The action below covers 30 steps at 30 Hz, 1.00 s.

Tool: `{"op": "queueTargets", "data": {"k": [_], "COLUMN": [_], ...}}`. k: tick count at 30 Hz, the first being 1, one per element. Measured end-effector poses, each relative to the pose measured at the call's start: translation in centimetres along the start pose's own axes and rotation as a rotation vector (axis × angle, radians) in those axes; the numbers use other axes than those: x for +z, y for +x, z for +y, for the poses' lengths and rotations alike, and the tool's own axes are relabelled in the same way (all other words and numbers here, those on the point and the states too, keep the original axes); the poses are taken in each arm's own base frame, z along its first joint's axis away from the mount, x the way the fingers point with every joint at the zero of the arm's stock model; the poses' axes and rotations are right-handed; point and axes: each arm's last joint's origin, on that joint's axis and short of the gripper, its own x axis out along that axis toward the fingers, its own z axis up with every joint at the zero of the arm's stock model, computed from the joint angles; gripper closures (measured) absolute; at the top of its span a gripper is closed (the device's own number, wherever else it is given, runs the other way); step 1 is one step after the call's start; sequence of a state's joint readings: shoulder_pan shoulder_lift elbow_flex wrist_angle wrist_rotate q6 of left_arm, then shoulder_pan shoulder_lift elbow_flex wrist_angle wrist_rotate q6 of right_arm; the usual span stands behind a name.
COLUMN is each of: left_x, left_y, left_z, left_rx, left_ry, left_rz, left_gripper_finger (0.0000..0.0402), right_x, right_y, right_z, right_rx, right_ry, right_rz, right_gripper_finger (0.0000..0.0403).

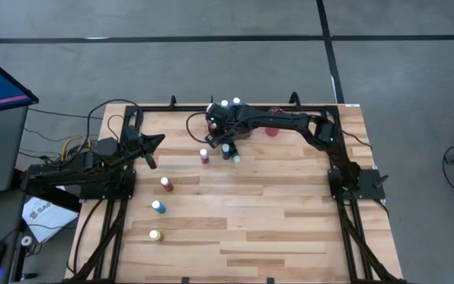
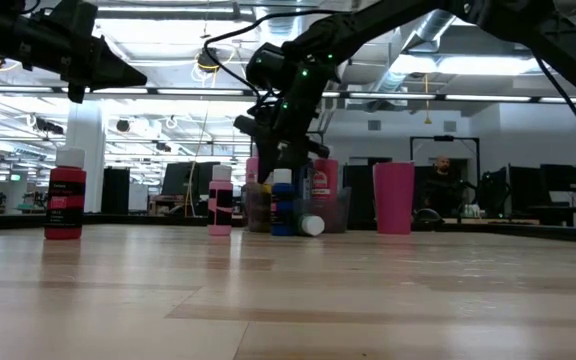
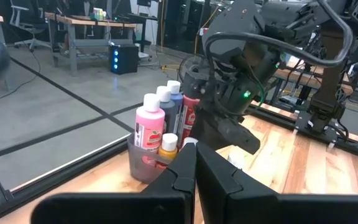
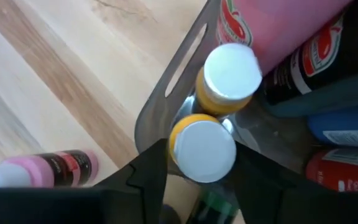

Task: Pick & Place Paint Supplies
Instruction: Put the orange paint bottle into the gray bin, then put the dark green paint bottle into the gray bin

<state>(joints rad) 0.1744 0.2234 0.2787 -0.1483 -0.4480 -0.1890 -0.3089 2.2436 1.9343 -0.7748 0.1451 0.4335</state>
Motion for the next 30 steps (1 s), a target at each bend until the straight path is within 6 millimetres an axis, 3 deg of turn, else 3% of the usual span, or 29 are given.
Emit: {"op": "queueTargets", "data": {"k": [12, 20, 25, 30], "left_x": [0.0, 0.0, 0.0, 0.0], "left_y": [0.0, 0.0, 0.0, 0.0], "left_z": [0.0, 0.0, 0.0, 0.0], "left_rx": [0.0, 0.0, 0.0, 0.0], "left_ry": [0.0, 0.0, 0.0, 0.0], "left_rz": [0.0, 0.0, 0.0, 0.0], "left_gripper_finger": [0.0399, 0.0399, 0.0399, 0.0399], "right_x": [0.4, 1.6, 2.5, 2.0], "right_y": [0.0, -1.8, -4.6, -8.9], "right_z": [-0.1, 0.2, 0.2, 0.9], "right_rx": [0.078, 0.079, 0.064, 0.031], "right_ry": [0.012, -0.001, -0.008, -0.057], "right_rz": [-0.003, -0.004, 0.026, 0.123], "right_gripper_finger": [0.0205, 0.0191, 0.0198, 0.021]}}
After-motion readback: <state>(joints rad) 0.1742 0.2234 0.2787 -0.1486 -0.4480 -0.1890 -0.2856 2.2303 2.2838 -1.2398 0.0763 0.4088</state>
